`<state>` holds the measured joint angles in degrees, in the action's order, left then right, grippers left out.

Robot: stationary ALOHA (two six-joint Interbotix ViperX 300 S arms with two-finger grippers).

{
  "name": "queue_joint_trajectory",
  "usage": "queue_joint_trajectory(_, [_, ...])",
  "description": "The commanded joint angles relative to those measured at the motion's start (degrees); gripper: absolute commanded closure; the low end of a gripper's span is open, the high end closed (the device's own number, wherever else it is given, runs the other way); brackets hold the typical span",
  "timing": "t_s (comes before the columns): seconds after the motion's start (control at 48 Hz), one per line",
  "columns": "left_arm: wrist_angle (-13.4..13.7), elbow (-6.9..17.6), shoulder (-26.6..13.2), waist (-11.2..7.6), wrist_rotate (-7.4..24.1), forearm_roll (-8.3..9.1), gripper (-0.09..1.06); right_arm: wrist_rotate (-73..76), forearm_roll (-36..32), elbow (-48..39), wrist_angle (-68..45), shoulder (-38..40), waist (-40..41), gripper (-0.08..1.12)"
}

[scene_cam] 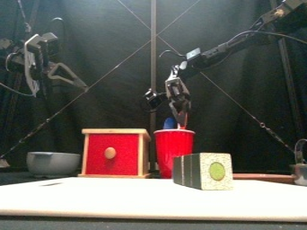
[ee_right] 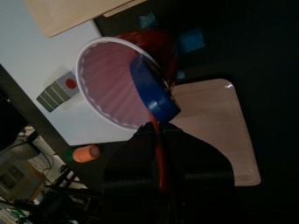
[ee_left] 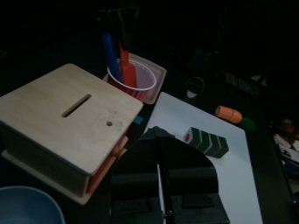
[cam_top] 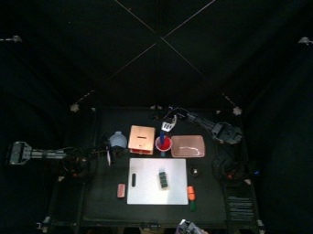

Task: Place sushi on board then cut the sushi with the knife then place the pieces on the plate
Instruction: Grasp knife edge with left hand

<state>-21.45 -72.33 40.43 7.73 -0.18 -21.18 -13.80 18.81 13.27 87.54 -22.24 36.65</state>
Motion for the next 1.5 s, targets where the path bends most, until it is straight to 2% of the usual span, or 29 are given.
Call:
queue_joint_trajectory(0.021, [-0.18,0.70,-0.18,0.09,0.00,0.00,0.99,0.18,-0.18,0.70,0.09,1.93,0.09,0.75])
queue_joint_trajectory(0.583, [-0.18,1.32,-0.18,0.00,0.00,0.09,0.99,1.05,0.18,1.58,1.85,9.49,-1.05,0.75])
queue_joint_trajectory(0.875, [-0.35,1.93,-0.18,-0.18,0.18,0.26,0.99,1.05,3.52,0.88,2.46,16.17,-1.58,0.75])
queue_joint_trajectory(1.146, [-0.53,3.08,0.18,-0.18,0.18,2.90,0.99,0.97,3.16,-3.69,1.93,25.22,-2.72,0.75])
queue_joint_trajectory(1.271, [-0.62,3.60,0.79,-0.18,0.18,3.16,0.99,1.05,2.90,-6.50,-0.35,29.27,-3.60,0.75])
queue_joint_trajectory(1.354, [-0.70,4.04,1.14,-0.18,0.26,3.25,0.99,1.05,2.99,-8.79,-3.08,32.26,-4.22,0.75])
queue_joint_trajectory(1.5, [-0.70,4.39,1.23,-0.44,0.26,4.75,0.99,1.05,3.16,-16.26,-13.18,39.20,-6.86,0.75])
